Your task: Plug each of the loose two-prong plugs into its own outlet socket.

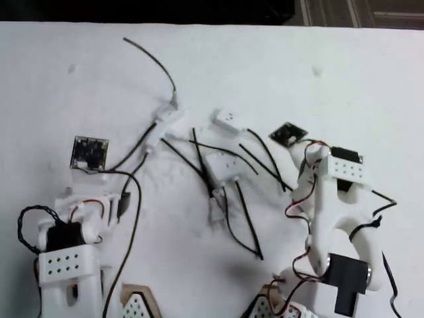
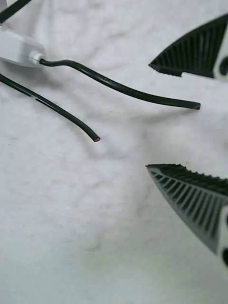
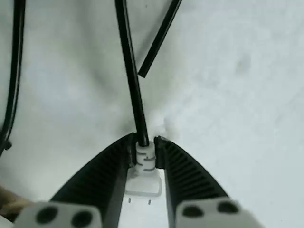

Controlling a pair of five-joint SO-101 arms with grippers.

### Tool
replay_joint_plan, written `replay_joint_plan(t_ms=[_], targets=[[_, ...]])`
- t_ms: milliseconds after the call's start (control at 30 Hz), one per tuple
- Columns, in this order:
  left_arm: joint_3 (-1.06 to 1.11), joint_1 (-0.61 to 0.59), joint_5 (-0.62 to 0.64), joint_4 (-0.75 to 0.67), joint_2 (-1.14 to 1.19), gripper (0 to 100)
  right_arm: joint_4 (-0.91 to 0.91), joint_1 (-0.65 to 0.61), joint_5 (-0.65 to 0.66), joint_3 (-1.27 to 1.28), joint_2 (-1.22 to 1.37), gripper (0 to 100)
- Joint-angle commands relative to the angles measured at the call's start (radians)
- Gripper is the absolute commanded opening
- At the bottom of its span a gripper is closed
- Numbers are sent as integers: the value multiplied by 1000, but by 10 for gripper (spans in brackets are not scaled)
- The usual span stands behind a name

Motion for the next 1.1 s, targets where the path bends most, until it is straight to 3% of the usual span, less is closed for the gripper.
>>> replay_joint_plan(t_ms=[0,67,200,500,800,1067], targets=[[-29,-5,3,-21,-16,298,84,-13,-23,-44,-15,180],[-29,-5,3,-21,-16,298,151,-13,-23,-63,-15,243],[-29,-5,3,-21,-16,298,217,1,23,-97,-13,247],[-29,-5,3,-21,-16,298,128,47,126,-25,-2,247],[-29,-5,3,-21,-16,298,136,18,118,28,-15,247],[-29,-5,3,-21,-16,298,251,18,118,25,-107,247]])
